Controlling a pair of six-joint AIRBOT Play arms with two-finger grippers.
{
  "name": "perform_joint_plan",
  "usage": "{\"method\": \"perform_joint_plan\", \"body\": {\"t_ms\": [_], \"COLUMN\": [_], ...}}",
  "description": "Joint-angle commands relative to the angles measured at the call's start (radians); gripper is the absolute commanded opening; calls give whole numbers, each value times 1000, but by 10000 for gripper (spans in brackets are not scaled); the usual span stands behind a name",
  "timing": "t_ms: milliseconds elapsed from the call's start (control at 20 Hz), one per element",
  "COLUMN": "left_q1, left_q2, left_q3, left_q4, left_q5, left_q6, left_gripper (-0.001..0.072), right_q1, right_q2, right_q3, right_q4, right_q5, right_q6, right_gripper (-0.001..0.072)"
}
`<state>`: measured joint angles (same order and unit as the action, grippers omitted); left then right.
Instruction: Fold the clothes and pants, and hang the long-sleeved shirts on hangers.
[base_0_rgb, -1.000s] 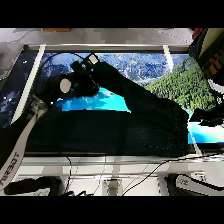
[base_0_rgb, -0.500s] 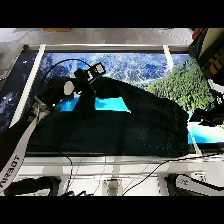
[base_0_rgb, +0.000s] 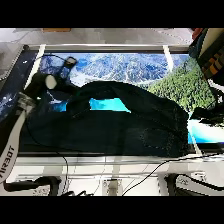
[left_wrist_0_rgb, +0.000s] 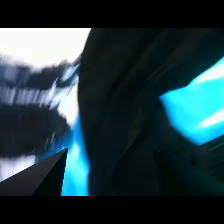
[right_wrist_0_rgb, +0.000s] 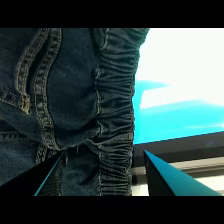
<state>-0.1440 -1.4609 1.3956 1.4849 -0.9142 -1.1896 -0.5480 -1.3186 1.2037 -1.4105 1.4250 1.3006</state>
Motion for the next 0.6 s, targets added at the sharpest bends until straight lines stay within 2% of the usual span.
{"method": "perform_joint_plan", "body": {"t_ms": [0, 100, 300, 550], "left_q1": [196, 280, 309, 203], "left_q2": [-31, -75, -186, -275], "left_q3": [-2, -2, -2, -2], "left_q4": [-188, -286, -365, -438], "left_q5": [-202, -276, -294, -251], "left_q6": [-82, -82, -71, 34], "left_gripper": [579, 710, 706, 699], "right_q1": [0, 0, 0, 0], "right_q2": [0, 0, 0, 0], "right_q3": [1, 1, 1, 1], "right_q4": [0, 1, 3, 29], "right_q5": [-19, -30, -31, -31], "right_q6": [0, 0, 0, 0], "right_gripper": [550, 550, 550, 550]}}
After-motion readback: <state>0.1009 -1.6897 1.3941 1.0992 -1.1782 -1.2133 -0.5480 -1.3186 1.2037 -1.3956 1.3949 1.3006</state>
